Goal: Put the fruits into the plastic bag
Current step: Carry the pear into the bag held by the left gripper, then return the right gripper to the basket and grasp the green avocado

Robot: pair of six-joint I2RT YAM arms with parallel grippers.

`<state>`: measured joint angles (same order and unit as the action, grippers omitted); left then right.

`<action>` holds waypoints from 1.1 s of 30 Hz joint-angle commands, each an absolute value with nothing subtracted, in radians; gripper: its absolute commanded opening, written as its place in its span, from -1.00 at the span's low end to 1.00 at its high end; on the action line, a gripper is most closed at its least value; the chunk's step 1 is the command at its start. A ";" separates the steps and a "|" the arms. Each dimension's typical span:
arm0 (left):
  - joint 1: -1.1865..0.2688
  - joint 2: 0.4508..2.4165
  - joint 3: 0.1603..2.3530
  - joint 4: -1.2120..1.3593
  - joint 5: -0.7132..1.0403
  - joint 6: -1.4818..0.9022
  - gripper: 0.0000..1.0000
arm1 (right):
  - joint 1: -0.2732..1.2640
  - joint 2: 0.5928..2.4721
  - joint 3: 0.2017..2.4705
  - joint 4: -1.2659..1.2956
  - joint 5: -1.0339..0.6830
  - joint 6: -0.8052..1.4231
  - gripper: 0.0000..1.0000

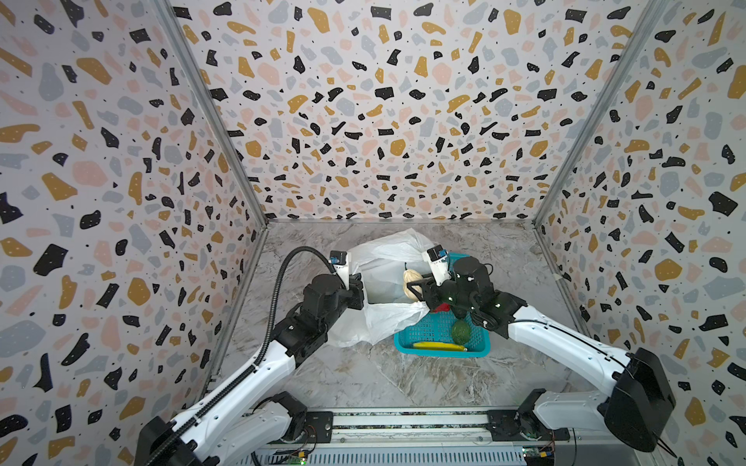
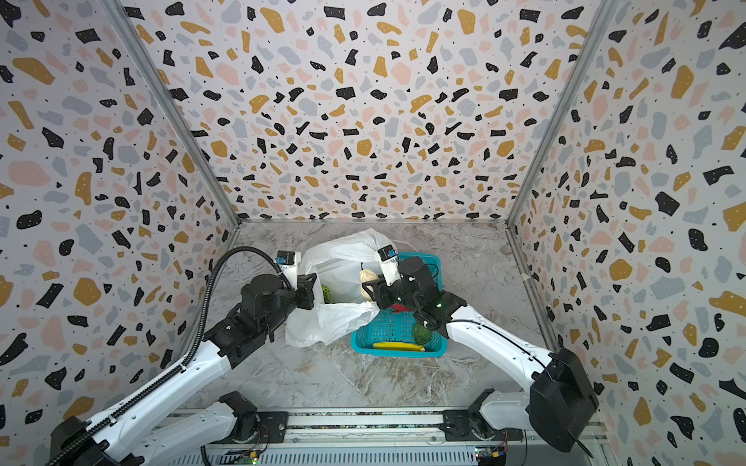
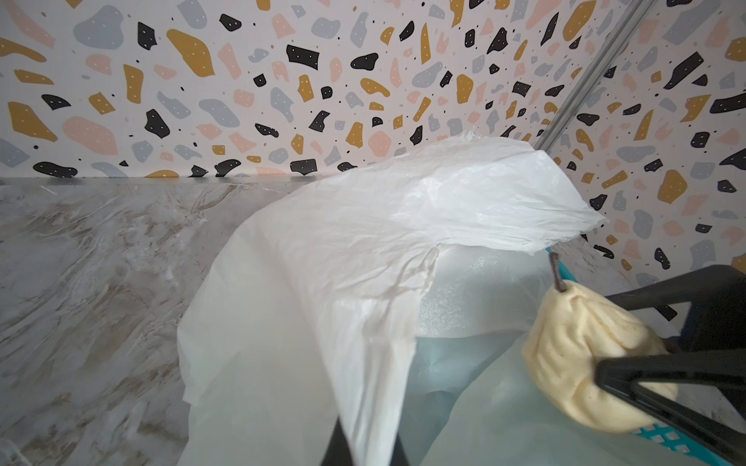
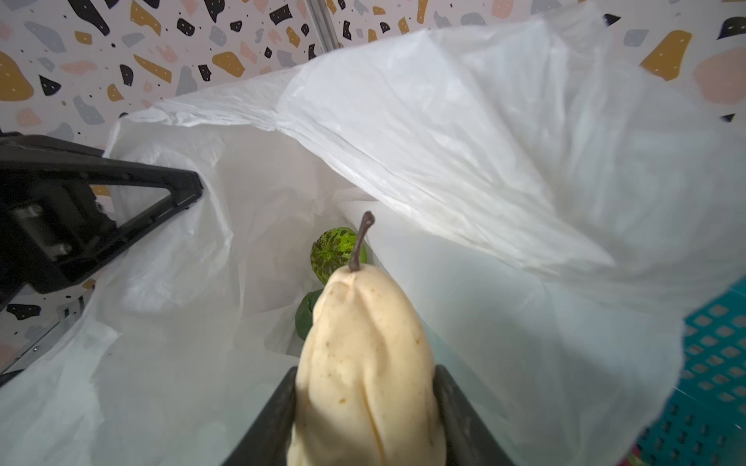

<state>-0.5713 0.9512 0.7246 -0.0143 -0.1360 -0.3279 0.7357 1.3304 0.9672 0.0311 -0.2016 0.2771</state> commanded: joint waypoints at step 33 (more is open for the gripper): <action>-0.566 0.948 0.721 0.026 -0.210 -0.365 -1.00 | 0.584 1.051 0.862 -0.267 -0.053 0.358 0.69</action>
<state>-0.5713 0.9482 0.7132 -0.0132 -0.1806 -0.3550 0.5922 1.0557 0.8841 -0.1371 -0.1234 0.3237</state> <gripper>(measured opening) 0.047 0.847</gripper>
